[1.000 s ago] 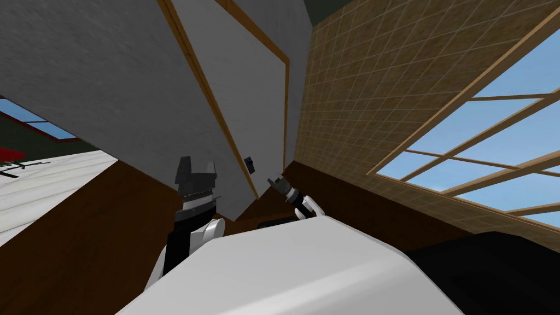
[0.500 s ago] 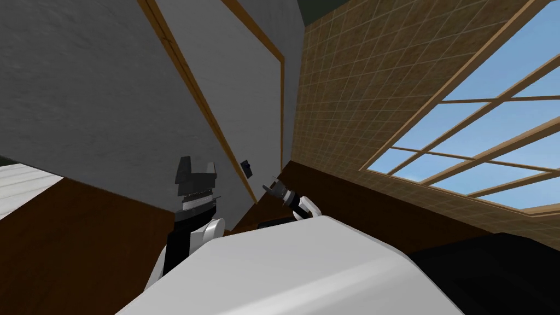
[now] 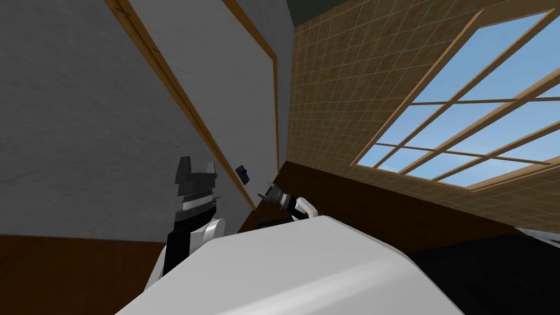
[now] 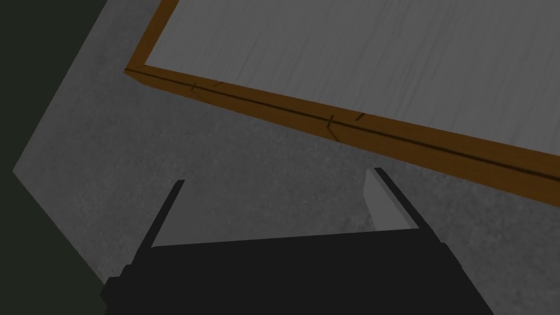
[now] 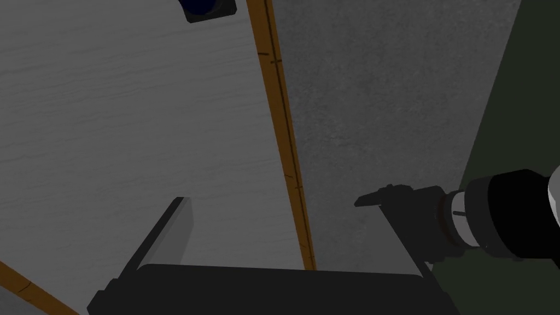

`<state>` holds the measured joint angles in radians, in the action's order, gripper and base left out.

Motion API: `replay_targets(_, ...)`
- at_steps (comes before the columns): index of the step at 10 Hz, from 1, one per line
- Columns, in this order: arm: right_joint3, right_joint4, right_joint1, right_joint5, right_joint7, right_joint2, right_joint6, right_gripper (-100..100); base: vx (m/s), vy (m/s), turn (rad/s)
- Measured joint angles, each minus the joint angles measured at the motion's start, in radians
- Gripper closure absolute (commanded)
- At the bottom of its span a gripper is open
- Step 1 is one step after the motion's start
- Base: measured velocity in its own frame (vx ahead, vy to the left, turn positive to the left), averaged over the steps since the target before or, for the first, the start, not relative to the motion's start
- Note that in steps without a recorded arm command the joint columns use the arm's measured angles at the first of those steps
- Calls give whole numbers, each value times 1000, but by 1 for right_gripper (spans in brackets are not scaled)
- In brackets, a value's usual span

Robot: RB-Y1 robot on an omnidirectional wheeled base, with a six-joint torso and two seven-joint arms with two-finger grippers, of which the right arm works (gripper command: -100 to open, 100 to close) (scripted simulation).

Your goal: Pull the door open

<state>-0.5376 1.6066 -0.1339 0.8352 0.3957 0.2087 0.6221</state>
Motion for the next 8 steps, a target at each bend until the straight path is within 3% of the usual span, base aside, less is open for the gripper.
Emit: replay_targets(8,-86,-139,76,152,48,-23,32,-100,120,128,-231)
